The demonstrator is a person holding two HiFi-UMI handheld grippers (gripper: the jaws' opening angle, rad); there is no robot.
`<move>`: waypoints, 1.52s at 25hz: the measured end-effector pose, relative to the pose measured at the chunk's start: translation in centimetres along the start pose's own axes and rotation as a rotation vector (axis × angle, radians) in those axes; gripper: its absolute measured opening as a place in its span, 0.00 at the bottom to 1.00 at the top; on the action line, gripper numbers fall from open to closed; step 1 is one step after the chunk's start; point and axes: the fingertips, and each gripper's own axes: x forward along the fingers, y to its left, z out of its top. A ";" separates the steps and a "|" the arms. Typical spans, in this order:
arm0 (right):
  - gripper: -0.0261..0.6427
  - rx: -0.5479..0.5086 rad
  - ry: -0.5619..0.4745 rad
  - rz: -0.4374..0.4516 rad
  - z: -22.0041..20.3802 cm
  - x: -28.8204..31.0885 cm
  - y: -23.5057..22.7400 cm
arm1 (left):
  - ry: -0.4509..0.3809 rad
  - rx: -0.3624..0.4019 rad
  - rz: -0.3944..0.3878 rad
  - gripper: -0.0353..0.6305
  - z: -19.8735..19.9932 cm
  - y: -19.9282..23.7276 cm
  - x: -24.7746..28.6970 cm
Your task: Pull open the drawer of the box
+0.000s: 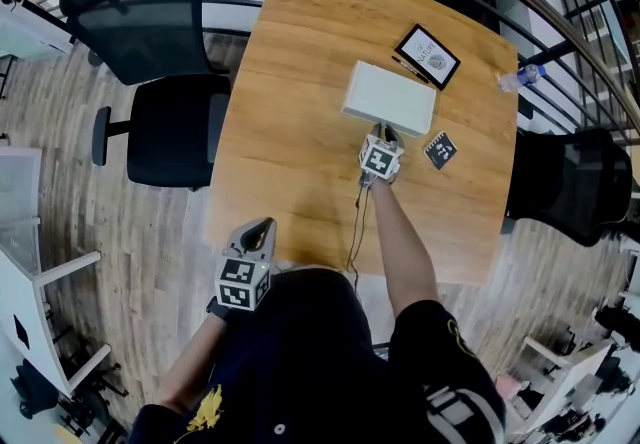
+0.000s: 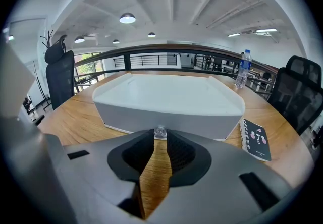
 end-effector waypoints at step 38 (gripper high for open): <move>0.14 -0.016 0.050 -0.024 -2.1 -1.6 0.7 | -0.028 -0.021 -0.004 0.08 -1.5 0.2 -1.4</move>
